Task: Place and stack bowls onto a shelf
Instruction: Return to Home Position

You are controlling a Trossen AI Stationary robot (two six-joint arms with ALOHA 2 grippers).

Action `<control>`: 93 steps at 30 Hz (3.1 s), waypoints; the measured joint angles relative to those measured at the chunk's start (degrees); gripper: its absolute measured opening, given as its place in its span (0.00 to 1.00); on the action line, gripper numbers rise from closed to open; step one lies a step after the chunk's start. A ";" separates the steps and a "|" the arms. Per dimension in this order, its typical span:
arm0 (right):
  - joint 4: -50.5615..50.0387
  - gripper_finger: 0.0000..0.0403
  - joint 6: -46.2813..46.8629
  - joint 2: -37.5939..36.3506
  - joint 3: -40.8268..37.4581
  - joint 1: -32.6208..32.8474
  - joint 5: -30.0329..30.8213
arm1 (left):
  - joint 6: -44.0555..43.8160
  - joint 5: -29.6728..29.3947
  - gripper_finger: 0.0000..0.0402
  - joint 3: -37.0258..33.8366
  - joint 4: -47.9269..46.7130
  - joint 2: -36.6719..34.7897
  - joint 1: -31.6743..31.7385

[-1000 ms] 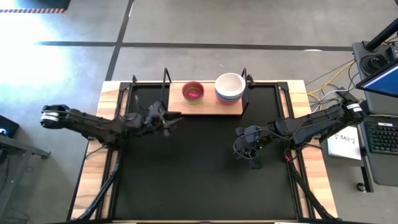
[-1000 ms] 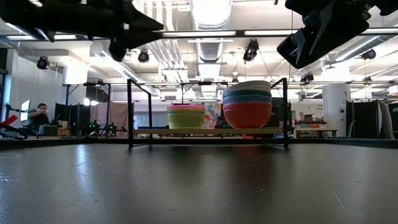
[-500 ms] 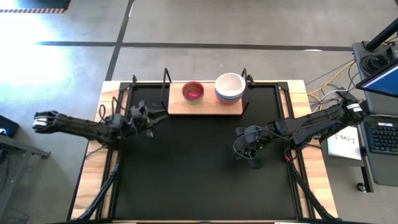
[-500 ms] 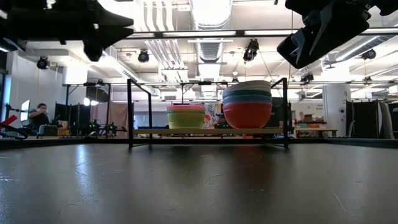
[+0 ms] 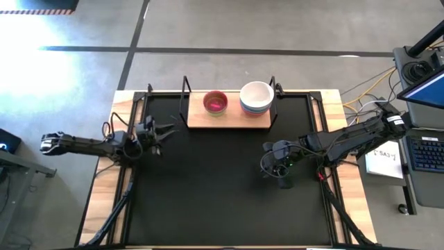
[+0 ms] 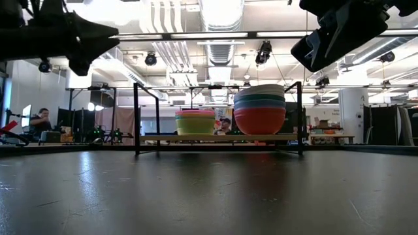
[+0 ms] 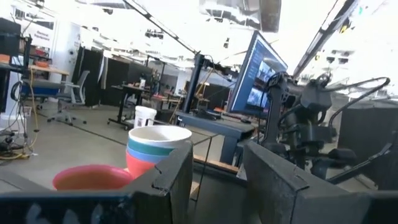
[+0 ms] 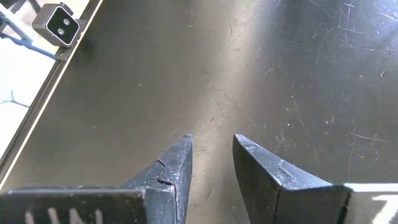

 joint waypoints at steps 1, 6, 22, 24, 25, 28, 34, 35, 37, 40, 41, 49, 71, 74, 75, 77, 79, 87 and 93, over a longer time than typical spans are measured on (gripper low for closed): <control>0.01 0.26 -0.02 0.00 0.00 -0.01 -0.01 | -0.26 0.04 0.31 0.14 -1.72 -1.30 0.08; 0.01 0.26 -0.01 0.00 0.00 0.00 -0.01 | 0.18 0.00 0.31 0.25 -8.16 -6.53 0.16; 0.00 0.26 -0.02 0.00 0.00 0.00 -0.01 | 0.85 -3.80 0.31 0.00 -24.32 -18.41 2.82; 0.01 0.26 0.04 0.00 0.00 -0.02 -0.01 | 0.36 -5.80 0.31 0.00 -26.01 -19.60 2.95; 0.01 0.26 0.02 0.00 0.00 -0.02 -0.01 | -0.07 -7.28 0.31 0.00 -26.85 -20.14 3.10; 0.01 0.26 0.05 0.00 0.00 0.00 -0.01 | -0.51 -9.54 0.31 -0.03 -28.66 -21.42 3.51; 0.01 0.26 0.00 0.00 0.00 -0.01 -0.01 | 0.33 -9.64 0.31 -0.03 -32.90 -21.40 3.65; 0.01 0.26 -0.03 0.00 0.00 -0.02 -0.01 | 1.35 -9.64 0.31 -0.03 -33.58 -21.39 3.65; 0.01 0.26 0.04 0.00 0.00 0.00 -0.01 | 3.30 -9.62 0.31 -0.03 -33.97 -21.39 3.65; 0.01 0.26 -0.02 0.00 0.00 0.00 -0.01 | 3.92 -9.62 0.31 0.06 -34.03 -21.39 3.65; 0.01 0.26 0.04 0.00 0.00 0.00 0.00 | 3.90 -9.60 0.31 0.16 -34.14 -21.39 3.65; 0.01 0.26 -0.02 0.00 0.01 0.00 0.00 | 3.90 -9.57 0.31 0.37 -34.44 -21.09 3.65; 0.01 0.26 0.02 -0.03 0.02 -0.02 -0.01 | 3.88 -9.51 0.31 0.52 -34.18 -20.65 3.65; -0.05 0.26 -0.62 -1.44 -0.14 -0.02 0.01 | 3.88 -9.49 0.31 0.54 -34.20 -20.61 3.65; 0.08 0.26 -1.63 -2.20 -0.26 -0.05 0.01 | 3.88 -9.49 0.31 0.54 -34.21 -20.61 3.64; 2.06 0.26 -5.04 -3.70 -1.11 -0.26 -0.02 | 3.88 -9.49 0.31 0.54 -34.22 -20.58 3.65; 7.17 0.26 -10.00 -5.44 -2.80 -0.26 0.08 | 3.88 -9.47 0.31 0.55 -34.25 -20.56 3.65; 33.52 0.26 -20.27 -15.49 -15.80 -0.26 0.06 | 3.88 -9.48 0.31 0.56 -34.30 -20.54 3.65; 44.78 0.26 -17.98 -24.38 -26.51 -0.26 0.07 | 3.88 -9.49 0.31 0.56 -34.41 -20.54 3.65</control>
